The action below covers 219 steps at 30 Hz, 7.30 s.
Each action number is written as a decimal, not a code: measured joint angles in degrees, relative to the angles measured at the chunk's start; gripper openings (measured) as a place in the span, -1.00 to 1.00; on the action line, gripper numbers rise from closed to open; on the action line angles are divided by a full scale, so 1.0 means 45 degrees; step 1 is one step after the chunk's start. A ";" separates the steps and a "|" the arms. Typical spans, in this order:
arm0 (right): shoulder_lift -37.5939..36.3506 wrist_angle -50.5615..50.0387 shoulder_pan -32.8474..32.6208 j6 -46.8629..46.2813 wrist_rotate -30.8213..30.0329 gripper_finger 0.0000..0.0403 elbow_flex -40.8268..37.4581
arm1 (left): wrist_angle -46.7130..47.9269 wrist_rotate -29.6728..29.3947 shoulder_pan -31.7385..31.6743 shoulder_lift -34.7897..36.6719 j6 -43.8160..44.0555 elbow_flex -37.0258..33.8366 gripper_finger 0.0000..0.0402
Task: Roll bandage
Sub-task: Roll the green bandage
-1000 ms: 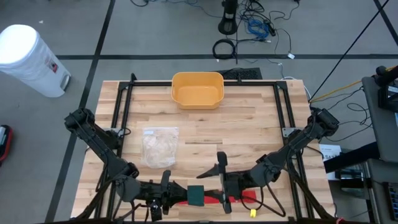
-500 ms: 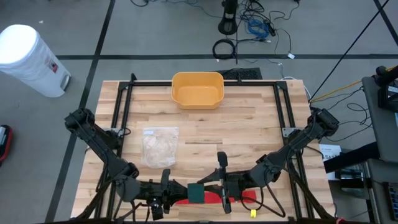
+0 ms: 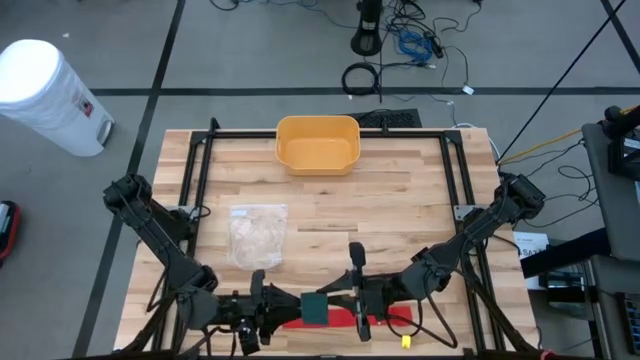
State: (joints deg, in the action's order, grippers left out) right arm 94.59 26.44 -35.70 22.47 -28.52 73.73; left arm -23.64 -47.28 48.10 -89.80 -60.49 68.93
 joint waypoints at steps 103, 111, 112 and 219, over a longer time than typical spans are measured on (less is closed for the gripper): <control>-0.0525 -0.0741 -0.2603 0.5487 -0.3425 -0.31 -0.0005 | -0.1117 0.0740 -0.0433 -0.0457 0.0932 0.0000 -0.88; -0.0073 0.0035 -0.2282 0.6203 -0.2265 -0.37 -0.0005 | -0.1112 0.0740 -0.0511 -0.0457 0.0998 0.0000 -0.88; -0.0006 0.0256 -0.2191 0.6238 -0.2276 -0.38 -0.0005 | -0.1117 0.0740 -0.0511 -0.0457 0.1005 0.0000 -0.88; 0.0408 0.0782 -0.1666 0.8593 -0.2003 -0.51 0.0000 | -0.1098 -0.1329 -0.0570 -0.0442 -0.0633 0.0000 -0.88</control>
State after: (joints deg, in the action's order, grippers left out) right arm 96.42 29.95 -43.20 61.14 -37.54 73.73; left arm -28.58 -53.25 45.53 -91.79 -63.34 68.93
